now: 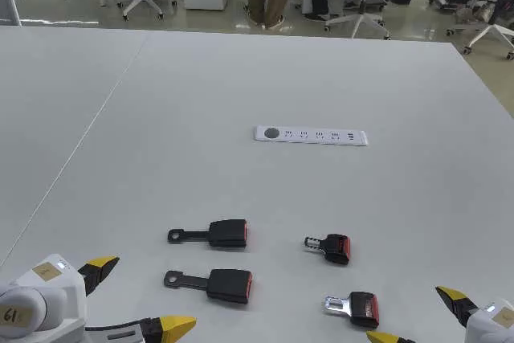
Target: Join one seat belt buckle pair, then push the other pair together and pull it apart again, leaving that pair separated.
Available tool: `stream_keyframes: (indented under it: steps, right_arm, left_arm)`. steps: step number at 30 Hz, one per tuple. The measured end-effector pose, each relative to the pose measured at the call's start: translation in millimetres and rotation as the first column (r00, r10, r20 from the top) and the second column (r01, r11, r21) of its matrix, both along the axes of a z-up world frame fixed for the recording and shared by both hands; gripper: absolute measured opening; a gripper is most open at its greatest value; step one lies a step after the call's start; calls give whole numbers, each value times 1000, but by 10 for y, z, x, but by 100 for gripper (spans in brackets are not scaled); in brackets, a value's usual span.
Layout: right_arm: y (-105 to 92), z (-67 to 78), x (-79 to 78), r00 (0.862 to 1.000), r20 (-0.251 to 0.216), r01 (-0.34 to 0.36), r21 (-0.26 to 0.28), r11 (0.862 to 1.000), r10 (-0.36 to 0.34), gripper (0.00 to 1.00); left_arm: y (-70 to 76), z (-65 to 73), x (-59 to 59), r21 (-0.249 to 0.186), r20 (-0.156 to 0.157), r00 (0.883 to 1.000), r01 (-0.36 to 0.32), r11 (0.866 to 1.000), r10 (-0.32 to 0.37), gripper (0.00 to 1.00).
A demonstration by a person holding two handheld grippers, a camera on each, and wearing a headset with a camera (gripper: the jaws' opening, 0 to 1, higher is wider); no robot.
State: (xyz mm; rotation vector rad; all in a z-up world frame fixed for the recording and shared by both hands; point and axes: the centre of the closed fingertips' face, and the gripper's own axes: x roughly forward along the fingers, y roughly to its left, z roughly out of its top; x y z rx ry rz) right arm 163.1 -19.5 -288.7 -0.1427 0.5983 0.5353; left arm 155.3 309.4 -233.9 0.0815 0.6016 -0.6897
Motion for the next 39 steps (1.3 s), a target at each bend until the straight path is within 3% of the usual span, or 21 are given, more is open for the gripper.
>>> stream_keyframes:
  steps: [2, 6, 9, 12, 15, 39]
  right_arm:
    - [14, 4, 10, 1000, 2, -4, 0, 1000, 4, 93]
    - [42, -1, 23, 1000, 0, -8, 4, 1000, 8, 94]
    - [63, 7, 22, 1000, 6, -15, 8, 1000, 15, 94]
    - [95, 36, 5, 999, 24, -26, 20, 999, 25, 95]
    - [104, 30, -11, 999, 23, -36, 21, 999, 36, 96]
    - [113, 6, -57, 998, 19, -62, 14, 998, 61, 95]
  left_arm:
    - [0, -23, -5, 20, 8, 1000, 18, 1000, -18, 100]
    - [13, -98, -21, 49, -5, 999, 39, 998, -39, 100]
    - [5, -109, -38, 53, -7, 999, 49, 997, -49, 100]
    - [-11, -84, -33, 54, 17, 998, 57, 997, -58, 100]
    - [-10, -94, -31, 68, 13, 998, 63, 996, -64, 100]
    - [51, -138, -87, 26, -22, 1000, 22, 999, -21, 100]
